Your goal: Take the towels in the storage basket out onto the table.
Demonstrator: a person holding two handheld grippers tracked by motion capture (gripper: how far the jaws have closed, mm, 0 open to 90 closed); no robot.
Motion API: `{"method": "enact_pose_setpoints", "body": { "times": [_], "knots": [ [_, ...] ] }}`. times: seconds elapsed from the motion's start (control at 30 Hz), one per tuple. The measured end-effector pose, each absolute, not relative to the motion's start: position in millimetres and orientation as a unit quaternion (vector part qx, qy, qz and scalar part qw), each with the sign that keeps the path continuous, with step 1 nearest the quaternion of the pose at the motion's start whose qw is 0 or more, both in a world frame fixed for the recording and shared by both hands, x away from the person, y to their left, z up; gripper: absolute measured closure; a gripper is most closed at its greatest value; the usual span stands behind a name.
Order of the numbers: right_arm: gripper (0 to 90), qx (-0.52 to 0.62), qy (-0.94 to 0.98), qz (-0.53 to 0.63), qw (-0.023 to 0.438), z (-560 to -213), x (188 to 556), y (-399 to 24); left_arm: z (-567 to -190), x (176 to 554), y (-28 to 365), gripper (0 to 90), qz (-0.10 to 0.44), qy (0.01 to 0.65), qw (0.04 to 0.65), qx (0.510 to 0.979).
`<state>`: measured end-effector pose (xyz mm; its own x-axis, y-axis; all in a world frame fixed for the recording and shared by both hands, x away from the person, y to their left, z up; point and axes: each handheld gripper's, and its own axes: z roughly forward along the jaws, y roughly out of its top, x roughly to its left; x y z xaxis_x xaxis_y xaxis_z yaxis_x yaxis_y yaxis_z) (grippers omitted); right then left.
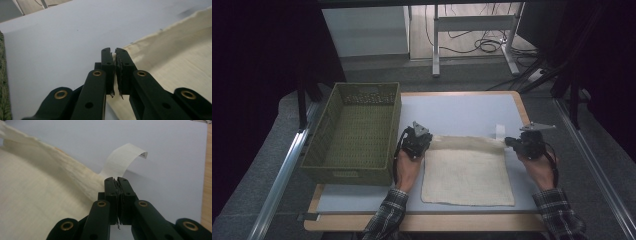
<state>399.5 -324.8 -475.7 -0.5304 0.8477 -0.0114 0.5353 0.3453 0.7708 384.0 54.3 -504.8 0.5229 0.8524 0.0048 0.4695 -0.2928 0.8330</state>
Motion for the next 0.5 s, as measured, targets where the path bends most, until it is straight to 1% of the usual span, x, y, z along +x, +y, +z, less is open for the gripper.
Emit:
{"method": "enact_pose_setpoints", "body": {
  "times": [0.27,0.5],
  "knots": [
    [87.4,0.435,0.790,0.384,0.196,-479,363,-338,-508,349,53,85.5,0.237,0.403,0.416,0.780],
    [87.4,0.426,0.797,0.391,0.177,-485,329,-339,-516,321,63,85.1,0.221,0.395,0.429,0.782]
  ]
}}
